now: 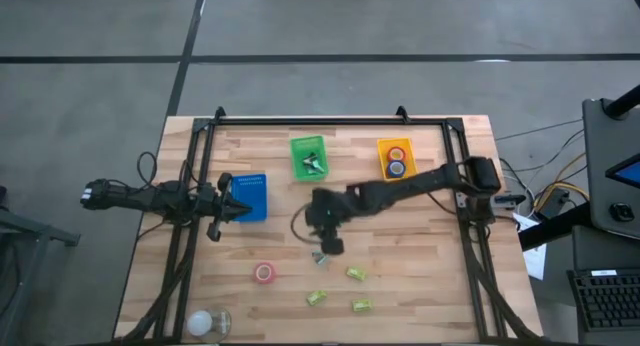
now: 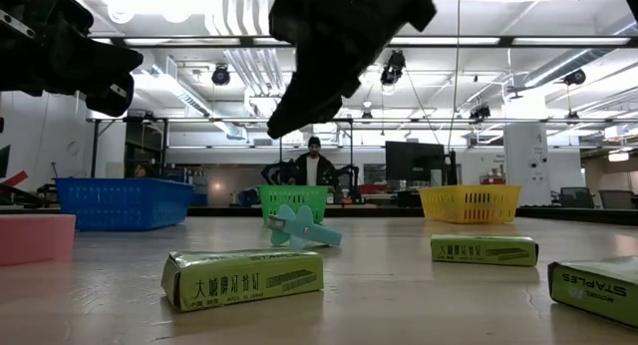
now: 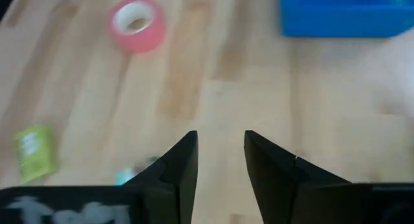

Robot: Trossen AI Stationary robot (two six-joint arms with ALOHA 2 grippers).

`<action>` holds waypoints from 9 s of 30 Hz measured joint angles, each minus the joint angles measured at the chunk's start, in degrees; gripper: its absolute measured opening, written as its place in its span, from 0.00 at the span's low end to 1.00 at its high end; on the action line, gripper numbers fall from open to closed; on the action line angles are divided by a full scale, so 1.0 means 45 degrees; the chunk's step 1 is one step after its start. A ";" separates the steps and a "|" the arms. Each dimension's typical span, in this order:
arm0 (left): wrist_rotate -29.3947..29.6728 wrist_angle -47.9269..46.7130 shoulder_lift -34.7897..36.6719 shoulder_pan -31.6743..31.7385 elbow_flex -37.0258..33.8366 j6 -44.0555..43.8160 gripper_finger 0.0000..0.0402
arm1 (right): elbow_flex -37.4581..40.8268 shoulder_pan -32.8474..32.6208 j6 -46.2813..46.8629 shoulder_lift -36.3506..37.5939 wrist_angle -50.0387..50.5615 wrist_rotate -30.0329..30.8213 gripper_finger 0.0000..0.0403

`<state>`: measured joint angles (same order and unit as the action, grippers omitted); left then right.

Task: Pick and place Stapler, Stapler remover, tape
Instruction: Put the blue staple remover into the green bin, then put the bottom right green staple pin box into the blue bin

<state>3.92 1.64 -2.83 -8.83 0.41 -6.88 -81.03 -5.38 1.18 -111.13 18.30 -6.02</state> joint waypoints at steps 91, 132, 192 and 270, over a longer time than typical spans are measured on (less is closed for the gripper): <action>0.0000 0.0003 0.0000 -0.0002 0.0003 -0.0003 0.06 | 0.0601 0.5548 0.1087 -0.0705 -0.2522 0.1030 0.09; 0.0000 -0.0002 -0.0019 -0.0002 -0.0002 -0.0003 0.06 | 1.0239 -0.7350 0.8041 0.6824 -0.6027 0.6709 0.27; 0.0000 0.0002 -0.0039 -0.0001 0.0002 -0.0003 0.06 | 0.7566 -0.8753 0.7705 0.0225 -0.7773 0.5795 0.40; 0.0198 0.9363 -1.7783 -0.0090 0.8676 -0.6142 0.41 | 0.7459 -0.7876 0.0991 0.6178 -0.4023 1.1852 0.28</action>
<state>4.81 43.77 -82.86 -9.23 39.46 -34.52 -47.46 -40.82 5.64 -83.33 0.20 47.31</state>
